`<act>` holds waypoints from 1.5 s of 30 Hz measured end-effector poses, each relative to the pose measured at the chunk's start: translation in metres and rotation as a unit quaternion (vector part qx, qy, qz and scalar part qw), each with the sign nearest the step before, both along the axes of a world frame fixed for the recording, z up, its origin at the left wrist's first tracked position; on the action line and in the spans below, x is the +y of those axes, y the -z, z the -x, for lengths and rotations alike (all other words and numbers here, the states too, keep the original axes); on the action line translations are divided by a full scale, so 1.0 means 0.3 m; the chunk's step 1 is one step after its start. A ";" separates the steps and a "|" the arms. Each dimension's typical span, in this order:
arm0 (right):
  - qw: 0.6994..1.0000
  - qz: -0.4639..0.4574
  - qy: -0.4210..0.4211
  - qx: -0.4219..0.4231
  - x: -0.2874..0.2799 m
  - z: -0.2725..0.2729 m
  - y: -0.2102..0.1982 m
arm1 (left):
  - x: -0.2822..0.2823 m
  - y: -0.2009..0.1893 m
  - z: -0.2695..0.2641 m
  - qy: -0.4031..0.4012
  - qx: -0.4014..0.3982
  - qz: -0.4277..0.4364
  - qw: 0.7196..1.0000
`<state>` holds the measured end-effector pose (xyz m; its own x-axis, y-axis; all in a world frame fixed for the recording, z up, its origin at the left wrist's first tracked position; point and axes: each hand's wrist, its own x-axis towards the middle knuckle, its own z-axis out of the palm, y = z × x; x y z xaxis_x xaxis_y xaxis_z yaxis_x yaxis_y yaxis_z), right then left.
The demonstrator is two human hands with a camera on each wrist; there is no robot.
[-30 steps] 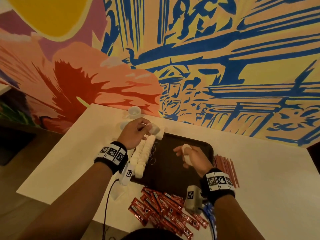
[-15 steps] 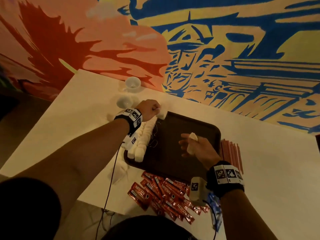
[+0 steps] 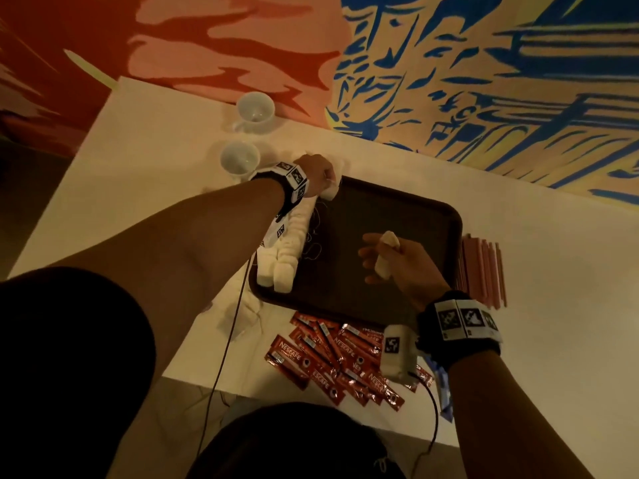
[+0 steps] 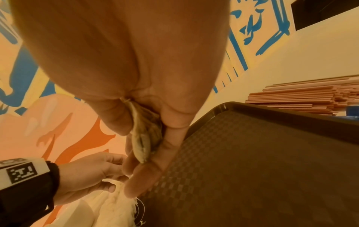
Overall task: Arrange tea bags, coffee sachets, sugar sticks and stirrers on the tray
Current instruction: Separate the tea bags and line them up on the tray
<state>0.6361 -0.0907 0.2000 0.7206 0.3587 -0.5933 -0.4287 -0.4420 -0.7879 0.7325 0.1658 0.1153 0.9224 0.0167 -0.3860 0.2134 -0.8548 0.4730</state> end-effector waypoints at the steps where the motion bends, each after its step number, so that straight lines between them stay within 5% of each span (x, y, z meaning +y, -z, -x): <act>1: 1.000 -0.001 0.002 0.000 0.004 -0.003 0.004 | 0.003 0.002 -0.008 0.003 0.001 -0.006 1.000; 11: 1.000 -0.012 0.010 0.008 0.017 -0.014 0.023 | 0.017 0.031 -0.064 -0.037 -0.031 -0.047 0.998; 17: 0.996 -0.063 0.039 0.041 -0.001 -0.009 0.019 | 0.029 -0.007 -0.073 -0.130 -0.076 -0.074 0.986; 22: 0.982 -0.141 0.087 0.096 -0.017 -0.007 -0.025 | 0.032 -0.099 -0.004 -0.278 -0.126 0.066 0.950; 26: 0.970 -0.186 0.110 0.110 -0.026 -0.001 -0.068 | -0.029 -0.196 0.160 -0.385 -0.130 0.301 0.863; 28: 0.967 -0.205 0.100 0.114 -0.037 0.009 -0.084 | -0.075 -0.241 0.262 -0.386 -0.130 0.346 0.846; 39: 0.970 -0.234 0.013 0.066 -0.188 0.178 -0.186 | -0.386 -0.484 0.704 -0.188 -0.085 0.323 0.924; 45: 0.977 -0.204 -0.039 0.038 -0.269 0.275 -0.221 | -0.494 -0.542 0.853 -0.138 -0.101 0.332 0.928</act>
